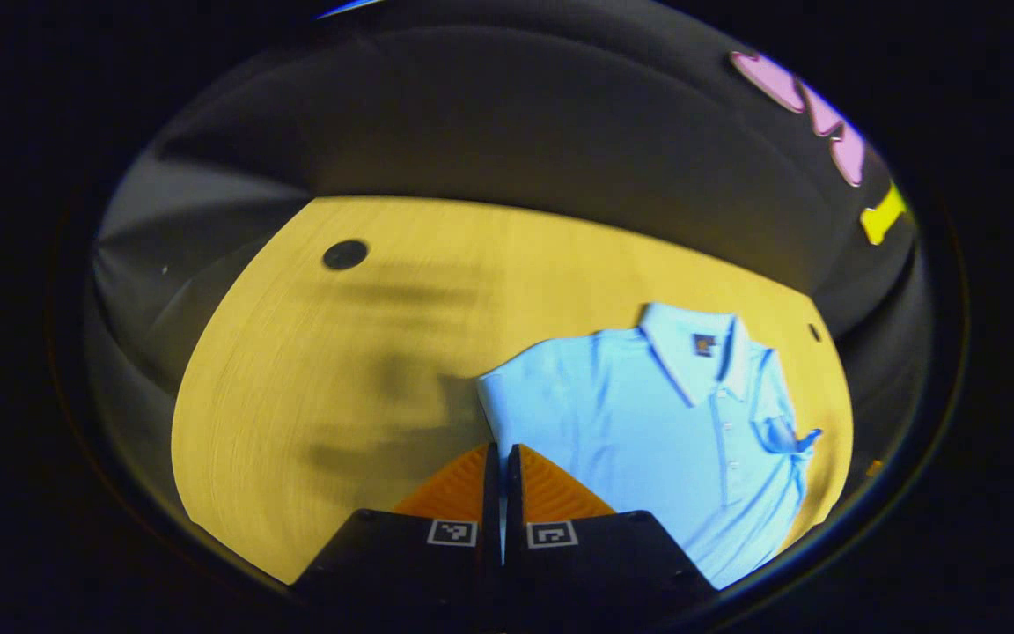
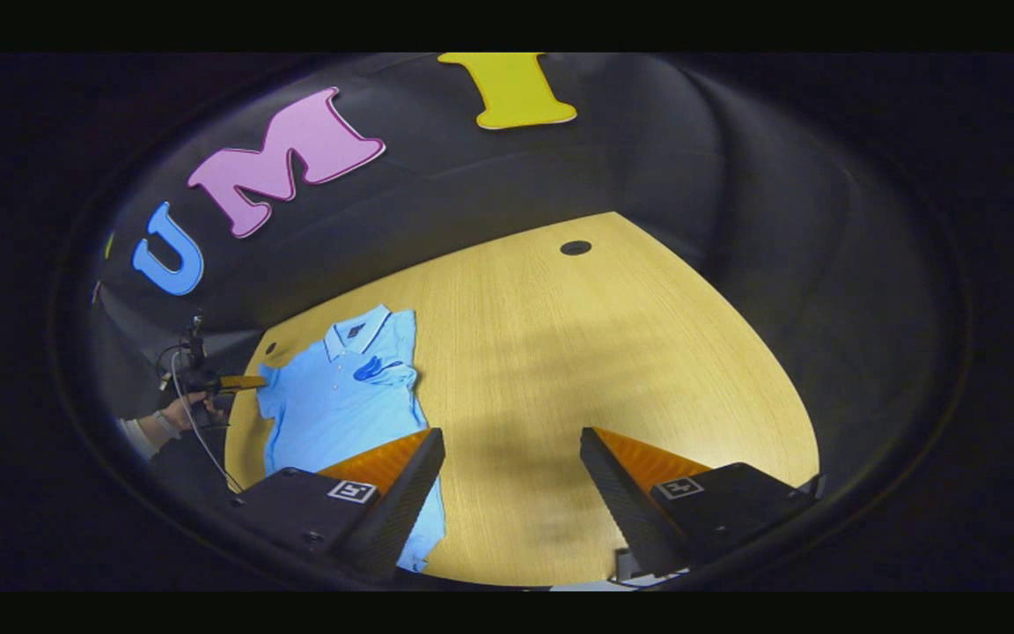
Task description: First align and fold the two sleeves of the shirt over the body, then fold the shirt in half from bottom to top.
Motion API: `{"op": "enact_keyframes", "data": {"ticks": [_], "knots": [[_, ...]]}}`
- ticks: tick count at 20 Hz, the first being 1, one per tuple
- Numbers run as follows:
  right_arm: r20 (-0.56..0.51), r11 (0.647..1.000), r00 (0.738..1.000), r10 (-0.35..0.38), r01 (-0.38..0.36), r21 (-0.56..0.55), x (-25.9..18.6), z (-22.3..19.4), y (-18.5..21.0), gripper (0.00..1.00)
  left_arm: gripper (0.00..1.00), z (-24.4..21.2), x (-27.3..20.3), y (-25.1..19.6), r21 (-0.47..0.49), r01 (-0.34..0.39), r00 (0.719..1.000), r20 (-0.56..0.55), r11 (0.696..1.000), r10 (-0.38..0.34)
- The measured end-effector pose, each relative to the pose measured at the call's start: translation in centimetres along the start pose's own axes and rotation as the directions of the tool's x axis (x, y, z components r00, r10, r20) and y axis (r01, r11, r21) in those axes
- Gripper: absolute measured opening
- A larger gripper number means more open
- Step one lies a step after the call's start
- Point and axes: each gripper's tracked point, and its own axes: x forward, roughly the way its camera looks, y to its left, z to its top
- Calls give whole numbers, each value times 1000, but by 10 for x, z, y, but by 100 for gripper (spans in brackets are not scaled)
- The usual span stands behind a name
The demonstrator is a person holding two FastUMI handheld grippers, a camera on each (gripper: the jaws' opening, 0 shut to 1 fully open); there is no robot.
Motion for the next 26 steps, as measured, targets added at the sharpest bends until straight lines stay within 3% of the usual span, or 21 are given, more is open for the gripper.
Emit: {"op": "enact_keyframes", "data": {"ticks": [4,5,8,11,13,14,15,16,19,22,26], "knots": [[-10,999,999,33,-33,-23,9,0,17,98,6,11,-14,-72,121,168,985,15,978,-171],[-19,999,999,37,-38,-33,10,-4,19,98,6,5,-11,-81,123,178,984,-4,976,-179],[-40,996,998,46,-49,-69,13,-11,25,98,8,-15,7,-92,125,111,992,-67,986,-103],[-59,995,997,59,-64,-81,16,-19,31,98,11,-40,29,-123,170,156,983,-125,973,-135],[-67,992,995,68,-74,-99,18,-23,36,98,27,-61,38,-125,182,128,977,-195,975,-92],[-71,991,995,75,-83,-108,18,-25,40,98,39,-65,34,-125,176,103,977,-204,979,-67],[-77,989,994,84,-92,-112,17,-28,44,98,51,-65,30,-131,165,115,977,-197,980,-82],[-87,987,991,103,-113,-113,16,-31,52,98,70,-64,20,-140,152,144,976,-185,978,-115],[-123,979,979,161,-175,-109,13,-48,75,98,78,-64,-31,-141,140,188,976,-142,972,-168],[-182,971,964,194,-215,-104,13,-74,92,98,96,-89,-74,-103,148,148,982,-139,978,-127],[-269,968,939,213,-241,-76,8,-115,107,98,96,-160,-130,-64,28,144,971,-199,989,-135]]}}
